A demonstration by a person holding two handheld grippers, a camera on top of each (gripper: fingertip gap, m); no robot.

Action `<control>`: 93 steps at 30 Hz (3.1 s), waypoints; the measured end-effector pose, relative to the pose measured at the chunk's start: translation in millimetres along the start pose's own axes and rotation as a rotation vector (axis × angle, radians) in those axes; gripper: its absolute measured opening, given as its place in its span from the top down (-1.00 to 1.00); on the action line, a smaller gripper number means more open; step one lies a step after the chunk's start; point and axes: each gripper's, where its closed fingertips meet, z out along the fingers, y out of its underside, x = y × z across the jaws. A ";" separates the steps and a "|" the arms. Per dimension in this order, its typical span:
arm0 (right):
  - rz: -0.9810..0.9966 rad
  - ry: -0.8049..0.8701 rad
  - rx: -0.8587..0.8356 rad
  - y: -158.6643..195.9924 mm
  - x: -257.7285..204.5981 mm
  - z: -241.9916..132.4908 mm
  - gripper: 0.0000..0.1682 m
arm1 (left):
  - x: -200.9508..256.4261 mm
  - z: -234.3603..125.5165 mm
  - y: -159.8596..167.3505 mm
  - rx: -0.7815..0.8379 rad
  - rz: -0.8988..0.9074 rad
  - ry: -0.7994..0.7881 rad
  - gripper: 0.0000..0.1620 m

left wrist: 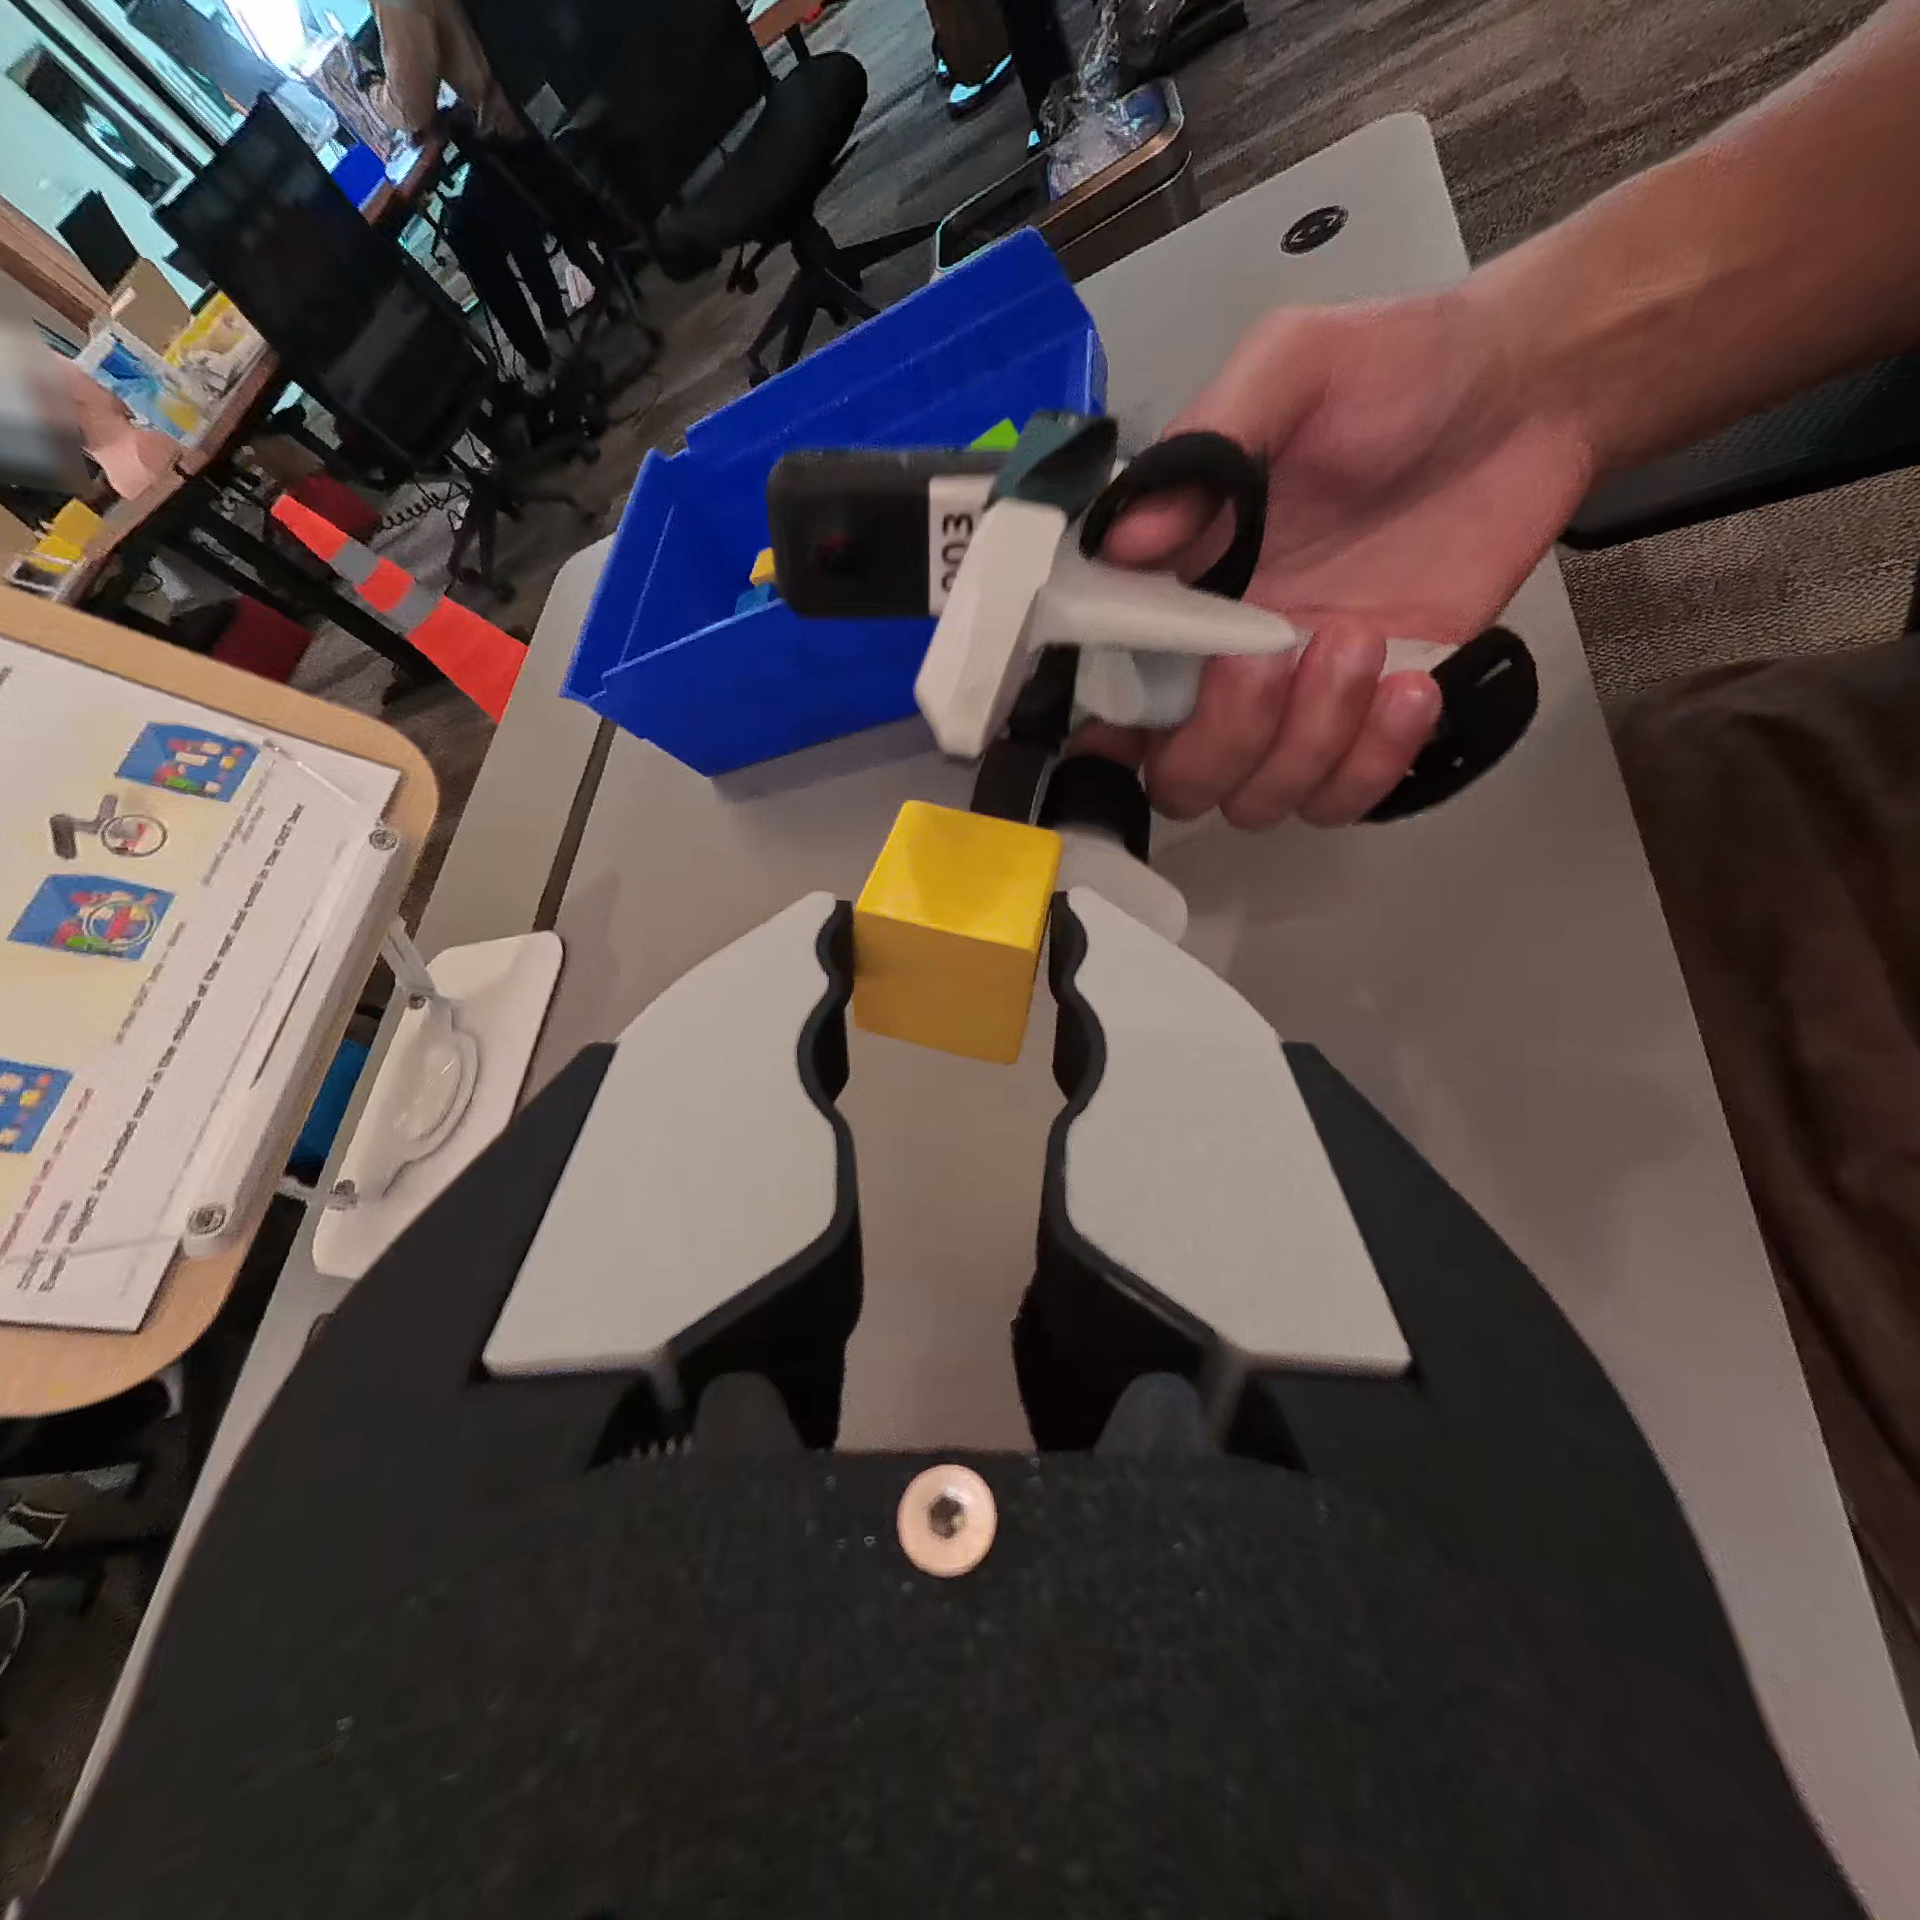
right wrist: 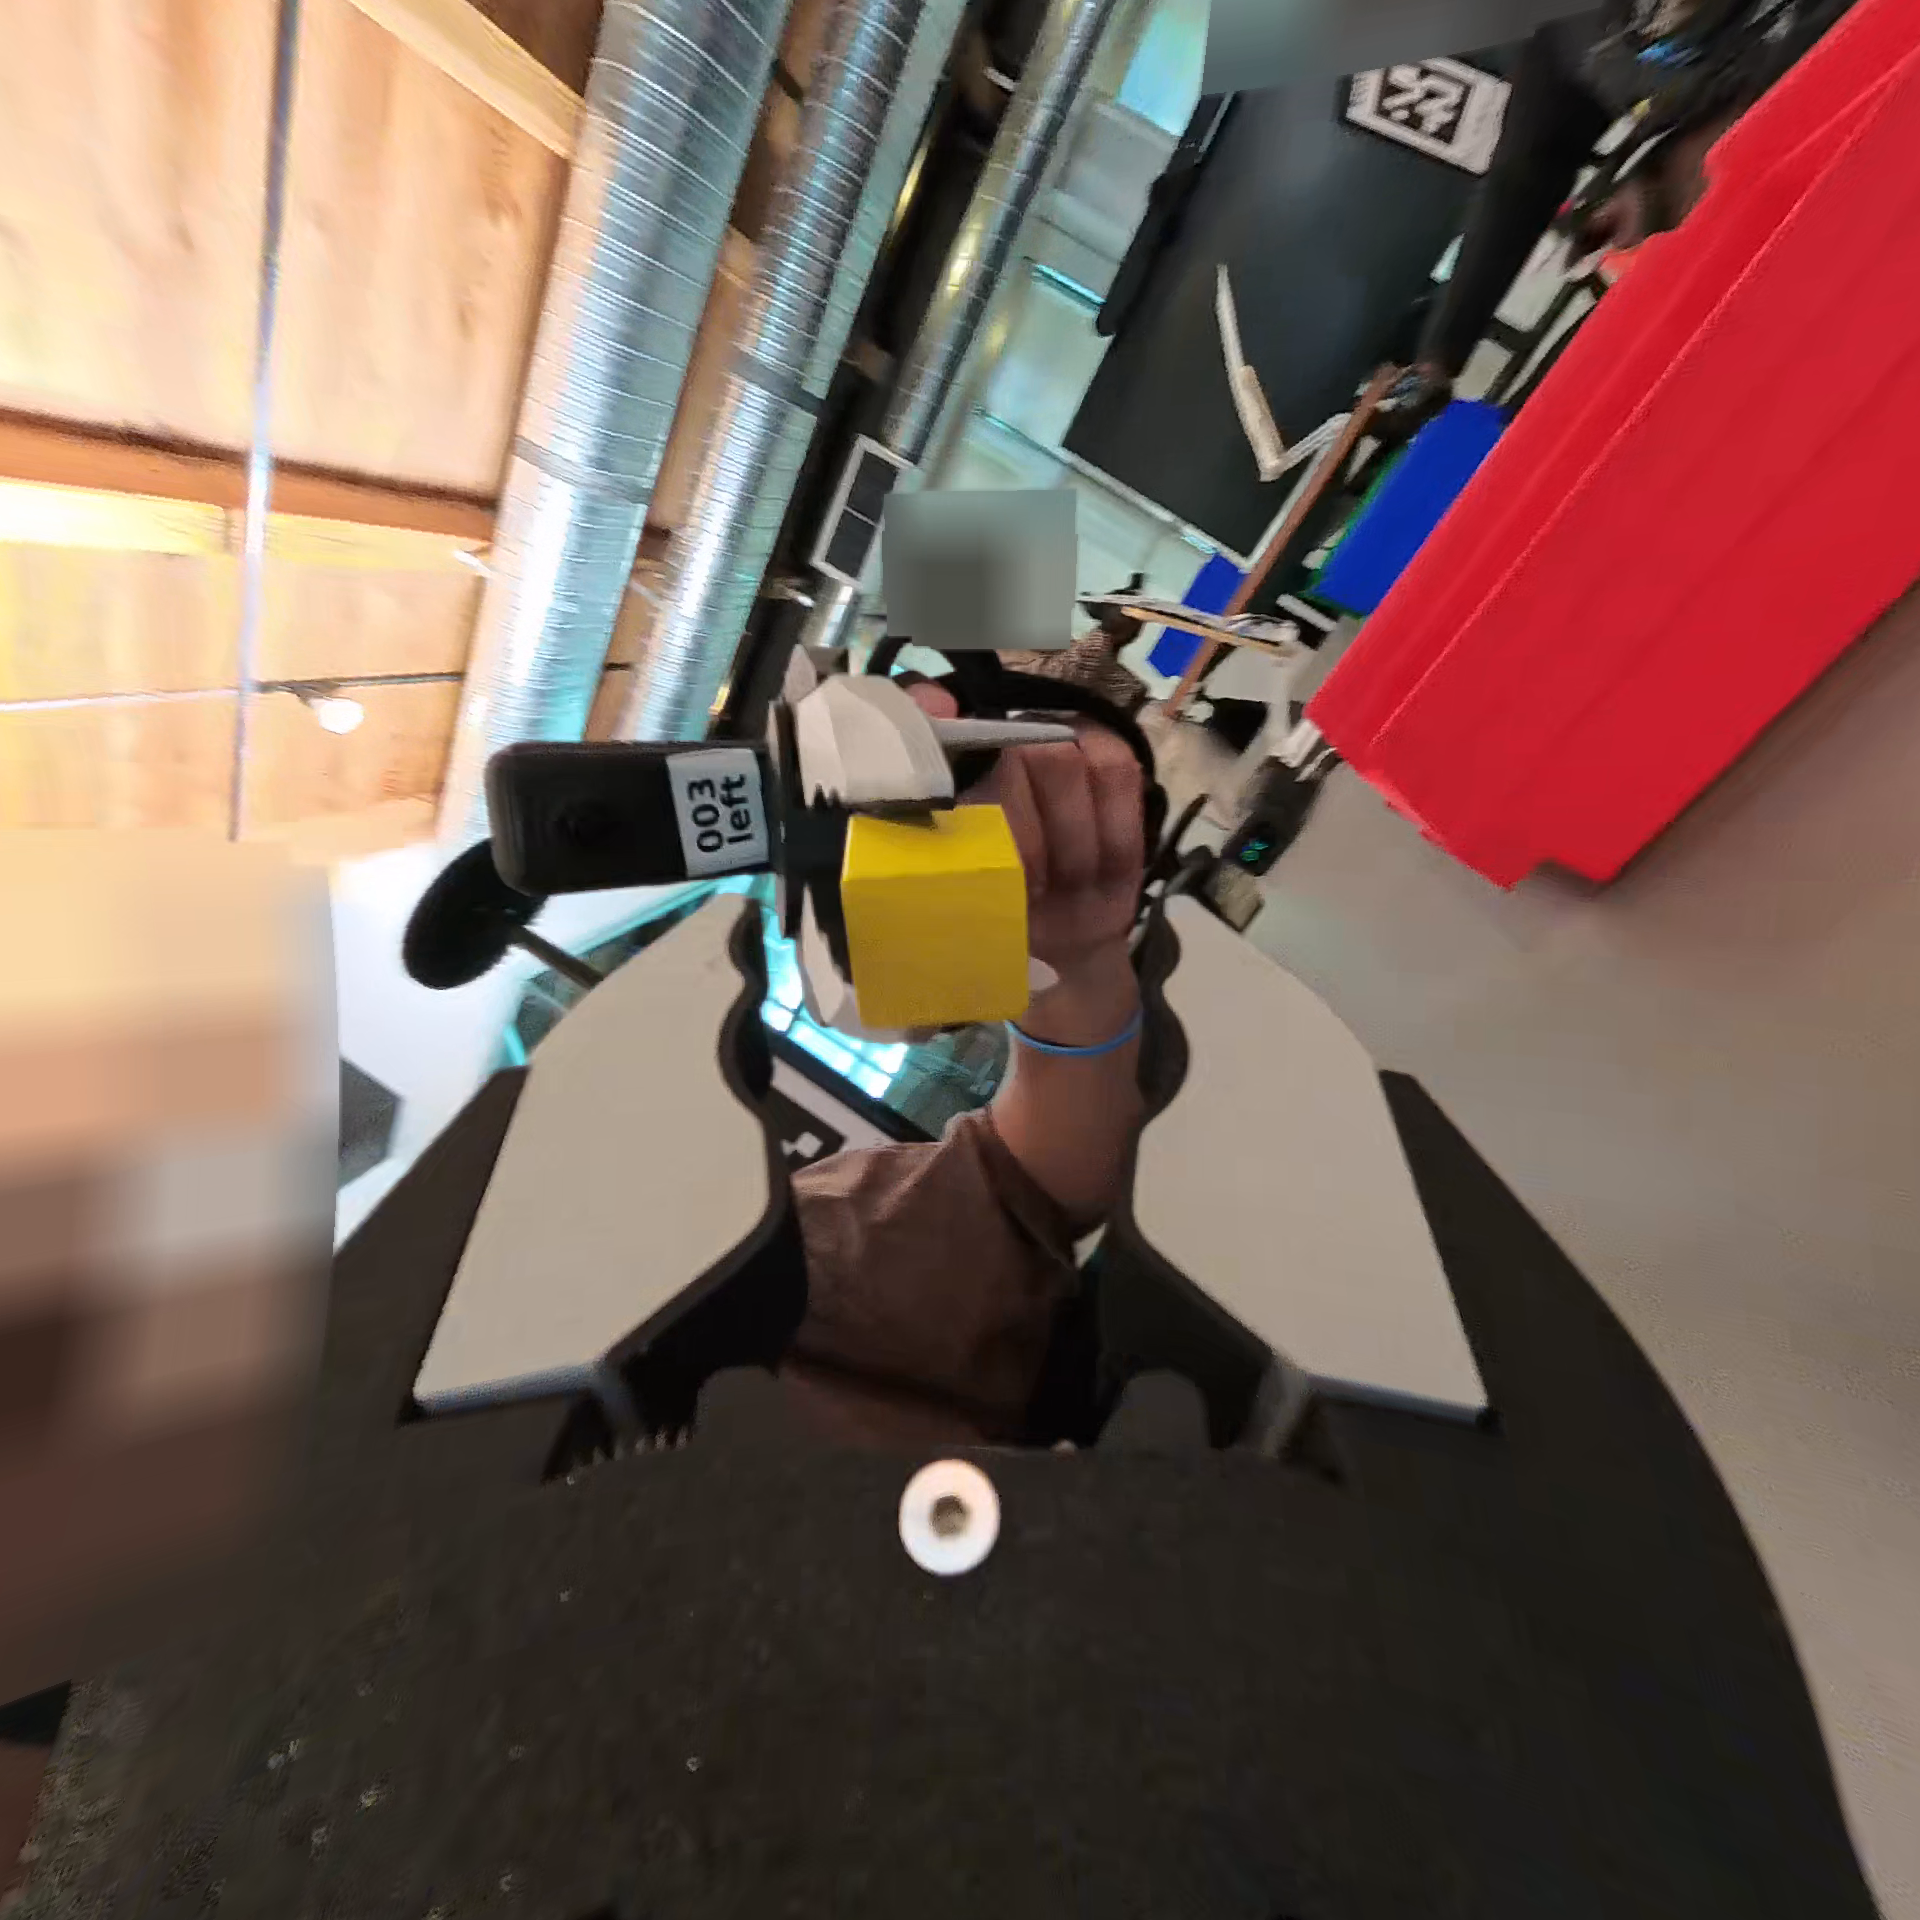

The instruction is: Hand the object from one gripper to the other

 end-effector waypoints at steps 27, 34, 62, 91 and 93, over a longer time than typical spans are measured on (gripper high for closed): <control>-0.324 1.629 -0.552 -177.8 109.6 -352.5 0.58 | 98.2 -21.8 98.1 0.003 -0.774 -0.048 0.34; -0.286 1.608 -0.677 -159.0 148.9 -347.7 0.58 | 110.2 -8.8 106.8 -0.068 -0.731 -0.001 0.33; -0.951 1.143 0.253 -28.7 -0.3 -251.5 0.43 | 84.8 -36.7 100.9 0.022 -0.702 -0.105 0.22; -1.091 1.182 0.095 -18.1 6.5 -245.2 0.50 | -169.7 -153.9 393.6 -1.236 -0.601 -0.040 0.39; -1.085 1.180 0.096 -18.9 7.3 -245.6 0.50 | -165.8 -151.0 400.3 -1.252 -0.594 -0.010 0.40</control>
